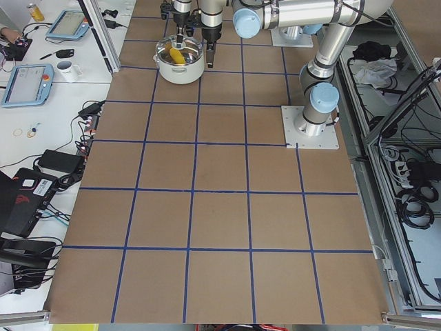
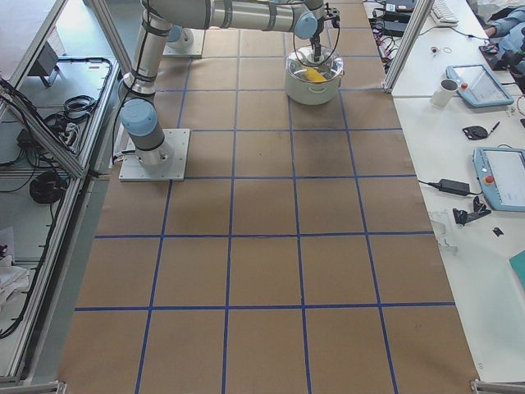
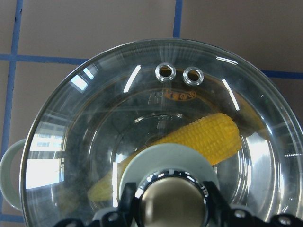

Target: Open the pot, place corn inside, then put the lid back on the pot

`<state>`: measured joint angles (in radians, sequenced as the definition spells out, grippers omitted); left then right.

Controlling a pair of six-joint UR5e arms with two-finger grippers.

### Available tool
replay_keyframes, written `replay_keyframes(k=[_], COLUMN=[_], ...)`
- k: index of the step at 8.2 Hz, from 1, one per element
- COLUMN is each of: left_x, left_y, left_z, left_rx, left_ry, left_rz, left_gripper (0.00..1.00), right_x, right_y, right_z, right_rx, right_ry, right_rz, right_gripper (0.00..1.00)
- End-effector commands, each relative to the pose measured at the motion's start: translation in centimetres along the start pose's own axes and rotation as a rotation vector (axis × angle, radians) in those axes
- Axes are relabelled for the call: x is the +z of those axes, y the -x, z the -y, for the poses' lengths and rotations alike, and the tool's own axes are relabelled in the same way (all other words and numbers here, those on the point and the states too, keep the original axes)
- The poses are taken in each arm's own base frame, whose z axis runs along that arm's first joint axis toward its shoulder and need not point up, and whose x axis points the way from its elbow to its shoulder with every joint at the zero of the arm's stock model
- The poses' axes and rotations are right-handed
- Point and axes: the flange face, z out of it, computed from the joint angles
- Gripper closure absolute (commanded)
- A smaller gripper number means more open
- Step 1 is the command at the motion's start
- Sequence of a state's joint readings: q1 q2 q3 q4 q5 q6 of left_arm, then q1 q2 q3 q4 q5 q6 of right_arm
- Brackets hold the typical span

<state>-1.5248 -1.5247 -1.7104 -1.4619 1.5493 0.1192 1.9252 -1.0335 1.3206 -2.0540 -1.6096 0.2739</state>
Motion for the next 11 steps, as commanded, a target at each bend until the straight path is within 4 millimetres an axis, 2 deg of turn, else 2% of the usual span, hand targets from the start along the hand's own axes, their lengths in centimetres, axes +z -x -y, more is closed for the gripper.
replay_keyframes(k=[1,7,8,9,10,11], left_x=[0.1,0.1,0.1,0.0,0.0,0.0], left_y=[0.0,0.0,0.0,0.0,0.0,0.0], left_z=[0.0,0.0,0.0,0.0,0.0,0.0], left_rx=[0.0,0.0,0.002,0.002,0.001,0.001], left_ry=[0.002,0.0,0.0,-0.002,-0.002,-0.003], left_rz=[0.0,-0.001,-0.002,-0.001,-0.001,-0.001], left_gripper=[0.0,0.0,0.0,0.0,0.0,0.0], right_x=[0.1,0.3,0.3,-0.3,-1.3,-4.0], right_y=[0.0,-0.1,-0.1,-0.1,-0.3,-0.9], right_z=[0.0,0.0,0.0,0.0,0.0,-0.3], right_rx=[0.001,0.005,0.005,0.001,0.0,-0.012], right_ry=[-0.001,0.002,0.002,-0.007,-0.02,-0.054], right_rz=[-0.004,-0.008,-0.008,-0.007,-0.009,-0.037], right_gripper=[0.62,0.61,0.58,0.17,0.0,0.0])
